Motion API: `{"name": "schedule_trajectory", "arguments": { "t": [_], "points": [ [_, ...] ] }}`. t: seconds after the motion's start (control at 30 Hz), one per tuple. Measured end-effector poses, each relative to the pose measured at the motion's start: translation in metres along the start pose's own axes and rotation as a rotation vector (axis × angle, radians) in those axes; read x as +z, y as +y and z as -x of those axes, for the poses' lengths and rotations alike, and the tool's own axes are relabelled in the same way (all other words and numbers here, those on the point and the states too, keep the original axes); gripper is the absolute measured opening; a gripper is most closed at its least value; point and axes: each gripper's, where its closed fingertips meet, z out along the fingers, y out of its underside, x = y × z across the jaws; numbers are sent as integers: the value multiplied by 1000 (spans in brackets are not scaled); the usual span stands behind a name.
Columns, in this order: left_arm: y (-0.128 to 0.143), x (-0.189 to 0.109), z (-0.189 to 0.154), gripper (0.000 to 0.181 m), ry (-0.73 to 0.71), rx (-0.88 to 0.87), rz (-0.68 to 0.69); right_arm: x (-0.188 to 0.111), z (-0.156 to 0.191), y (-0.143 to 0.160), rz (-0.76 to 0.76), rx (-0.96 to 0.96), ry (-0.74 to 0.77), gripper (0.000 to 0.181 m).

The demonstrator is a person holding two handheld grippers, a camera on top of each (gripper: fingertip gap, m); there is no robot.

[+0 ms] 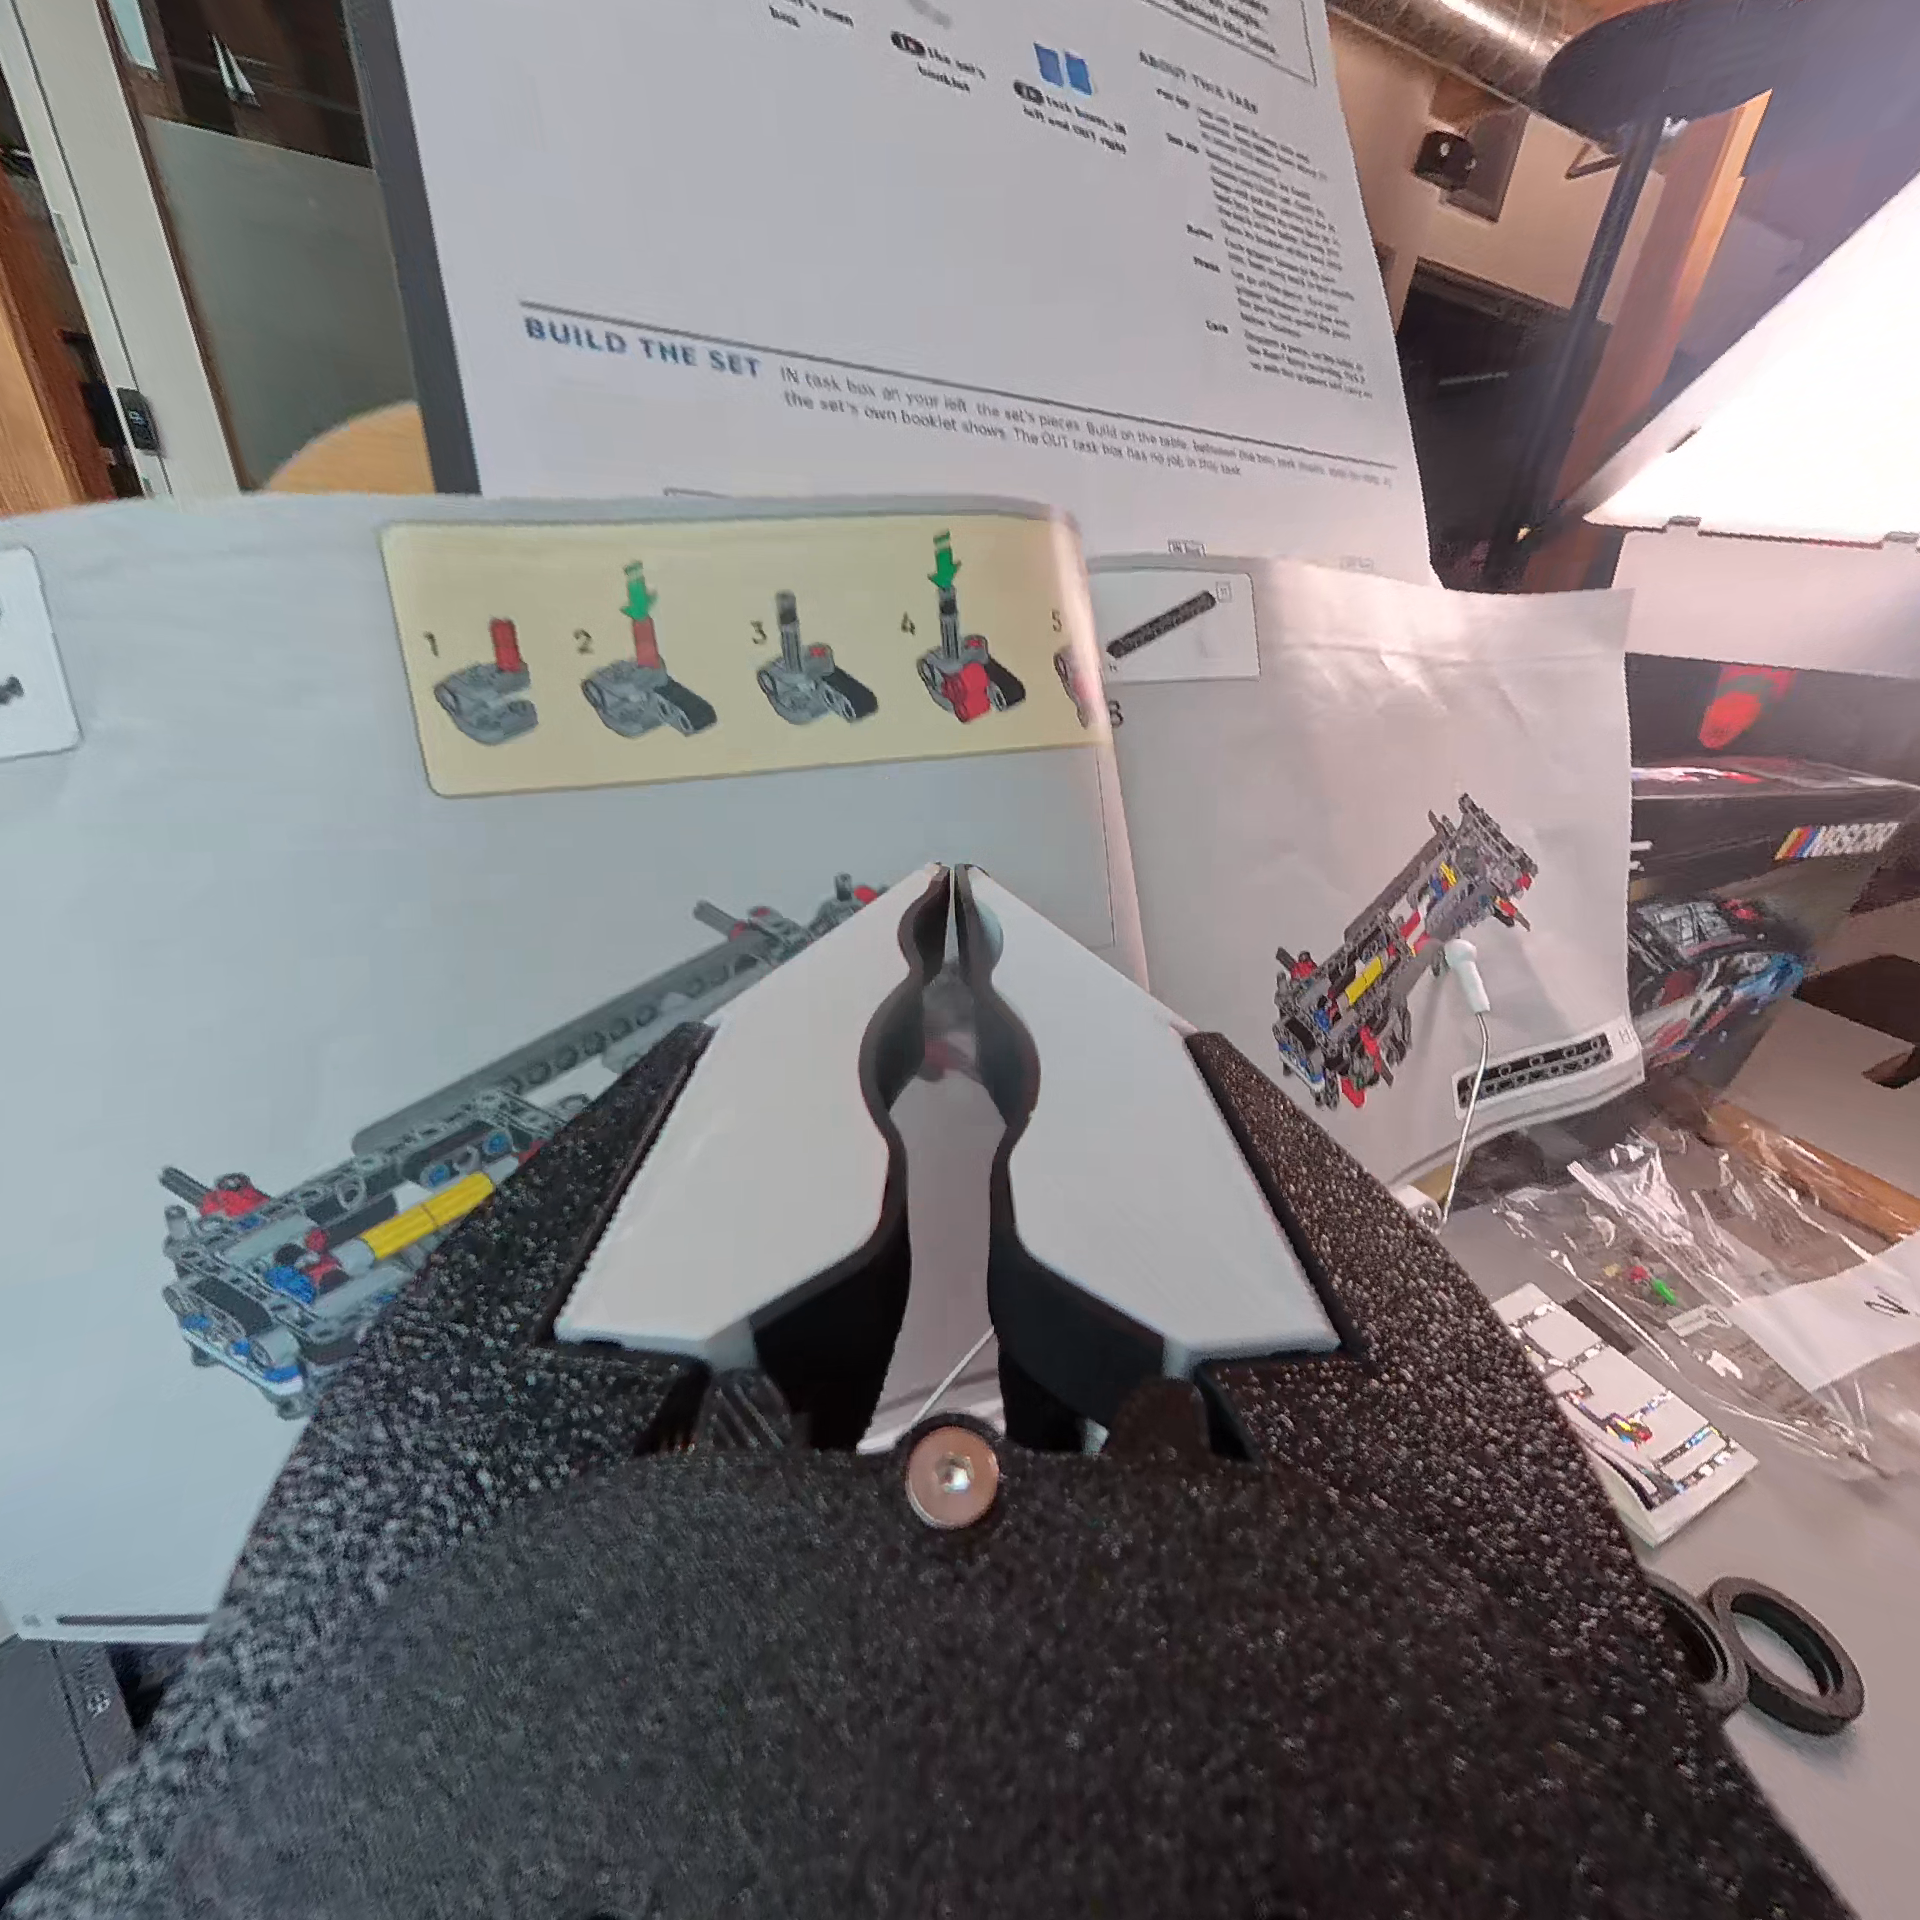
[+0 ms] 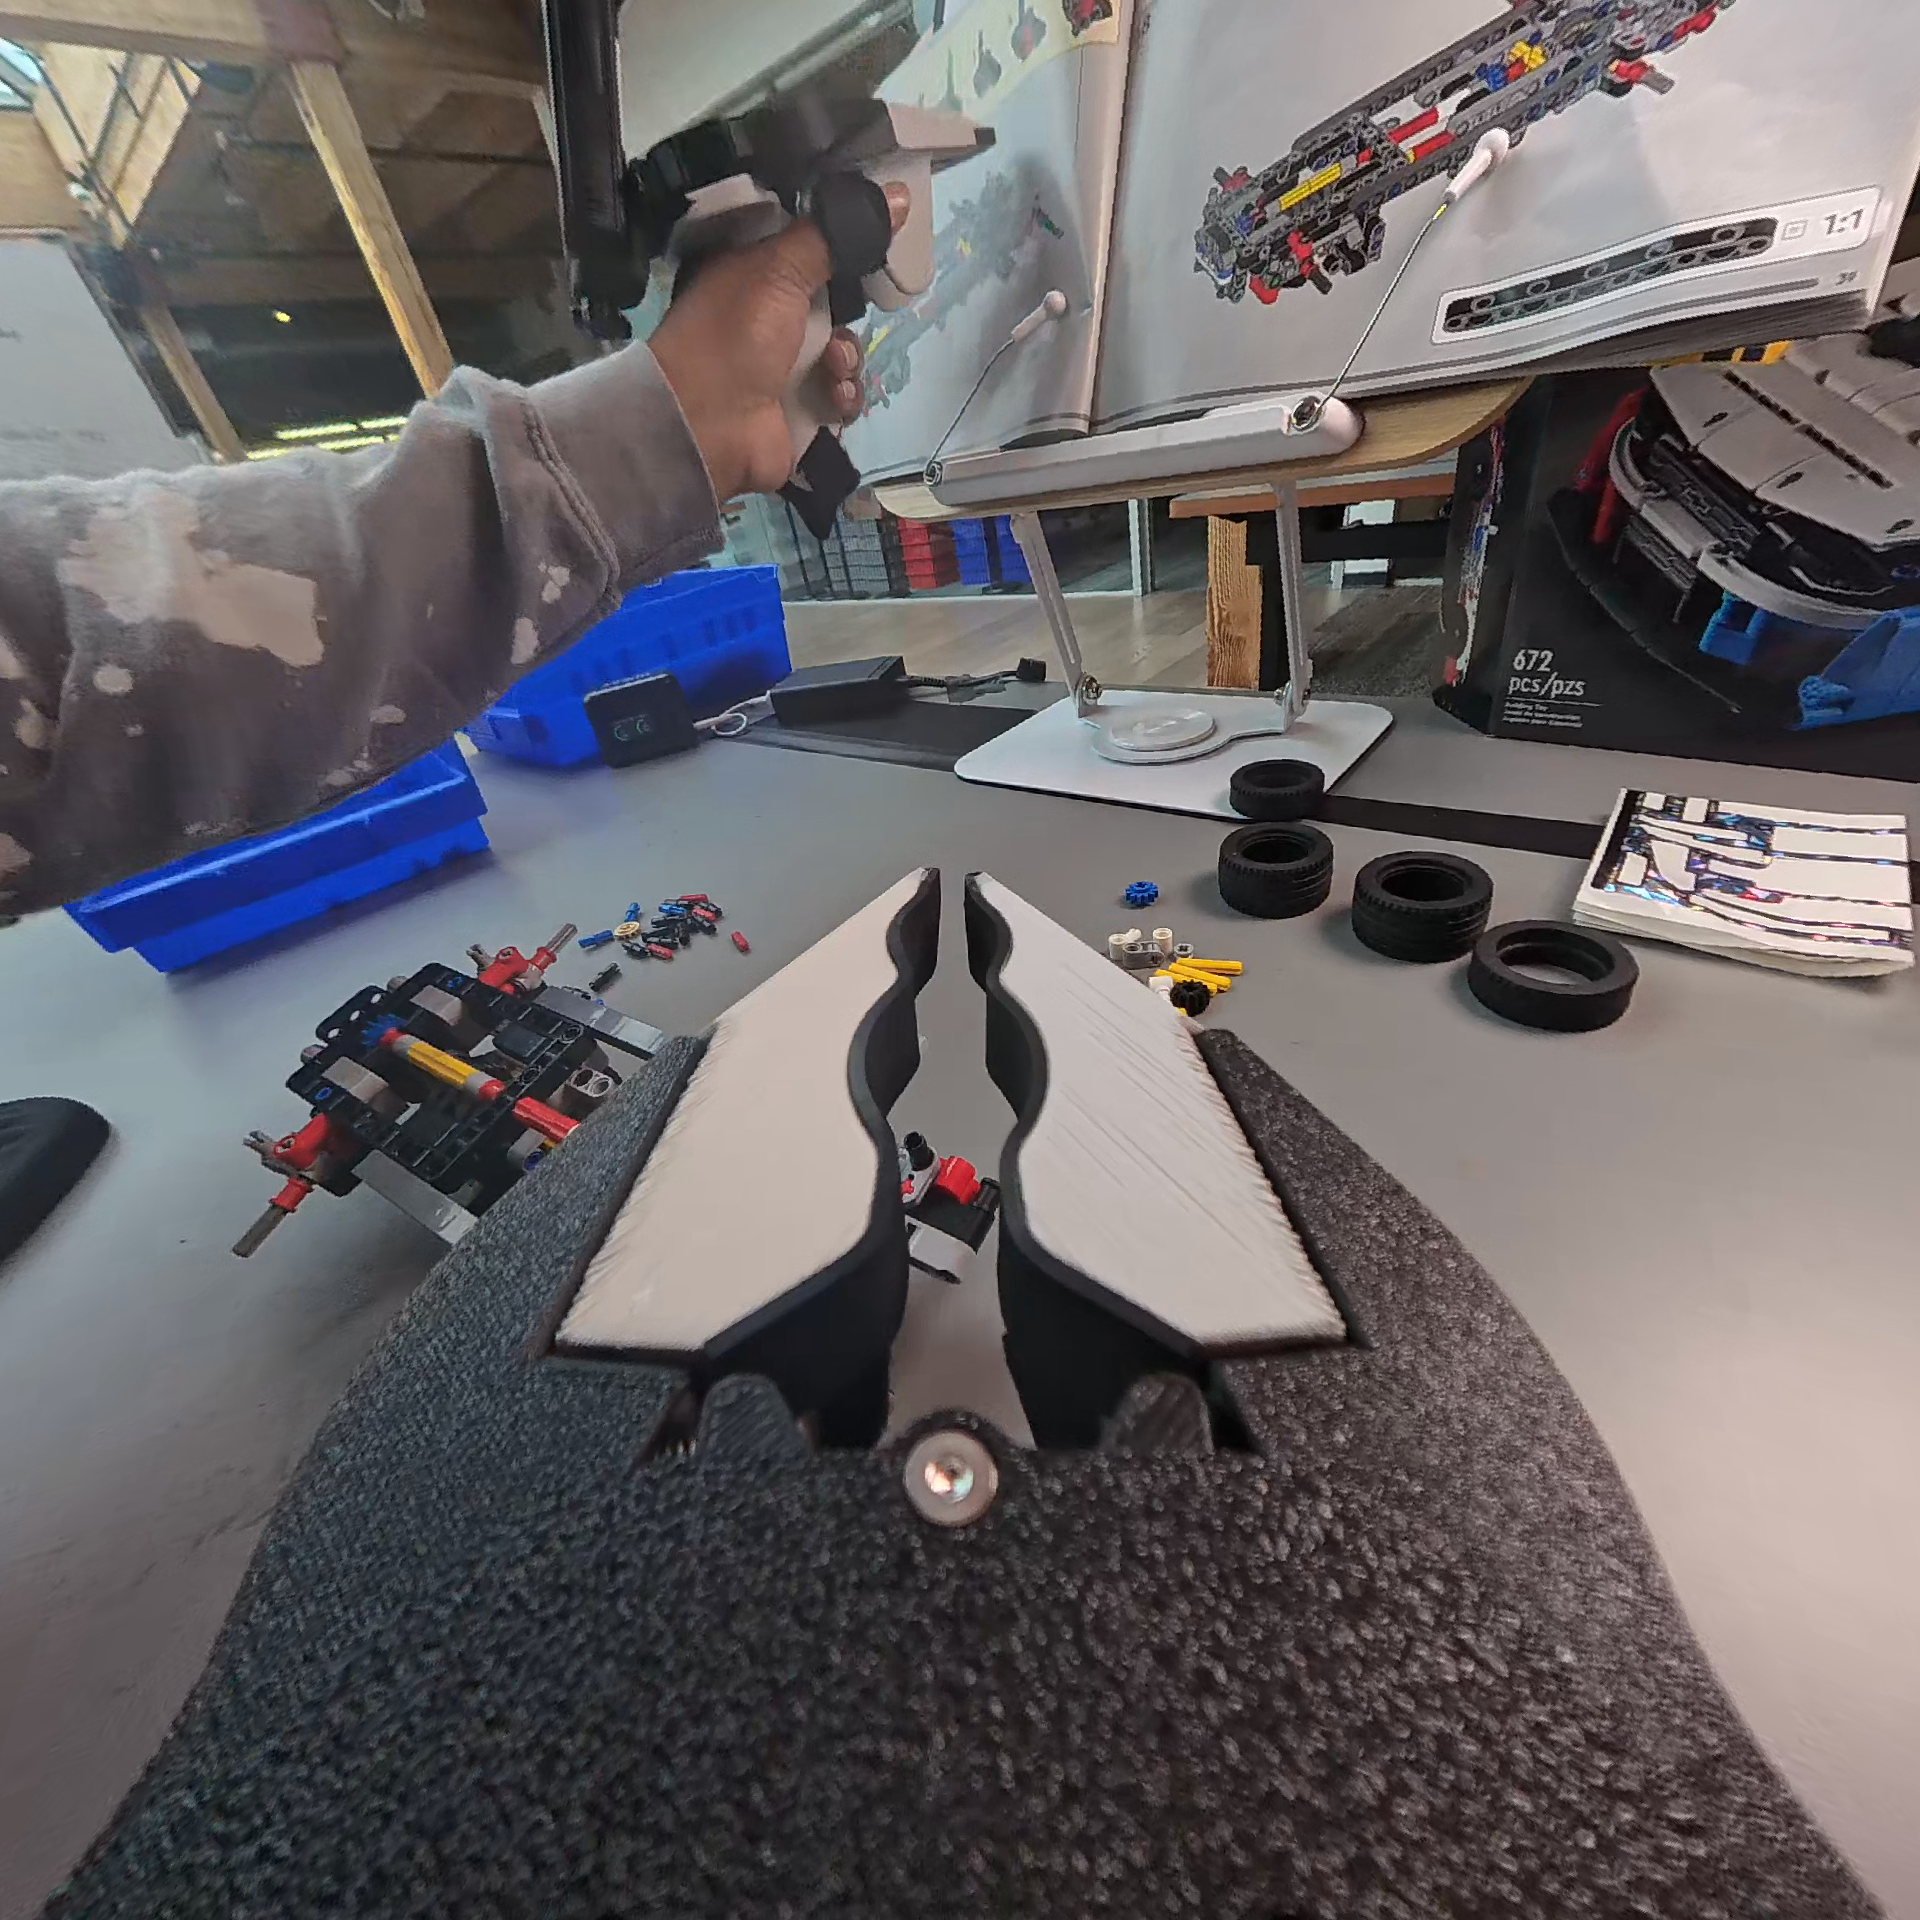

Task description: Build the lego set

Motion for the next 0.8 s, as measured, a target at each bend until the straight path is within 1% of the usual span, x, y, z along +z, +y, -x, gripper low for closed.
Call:
{"name": "schedule_trajectory", "arguments": {
  "t": [0.03,0.13,0.2,0.27,0.33,0.4,0.47,0.5,0.53,0.6,0.63,0.7,0.73,0.8],
  "points": [
    [8,-2,-4,0,11,4,10,0,0,0,-1,3,0,4],
    [24,-5,-11,1,19,32,36,0,0,1,1,14,-3,4],
    [27,-6,-12,3,23,34,48,0,-1,1,1,14,2,4],
    [27,-9,-16,10,42,34,56,0,-4,0,-1,9,14,4],
    [27,-18,-34,24,121,25,69,-2,-7,-1,0,0,28,4],
    [30,-36,-69,37,265,23,92,-4,-10,-3,-3,0,36,4],
    [44,-65,-112,41,450,54,148,-5,-8,-3,13,6,19,5],
    [56,-83,-136,44,558,74,200,-4,-6,-1,46,2,-4,7],
    [73,-104,-157,47,665,89,269,-4,-4,3,94,-15,-29,10],
    [113,-148,-189,57,847,91,451,-7,1,10,193,-84,-95,13],
    [134,-172,-201,62,933,74,555,-11,3,16,260,-116,-133,14],
    [171,-217,-218,74,1074,23,771,-23,2,27,364,-159,-182,20],
    [186,-238,-224,79,1136,-1,867,-30,4,33,410,-162,-229,21],
    [209,-273,-232,83,1246,-8,1014,-45,8,50,524,-160,-296,34]
  ]
}}
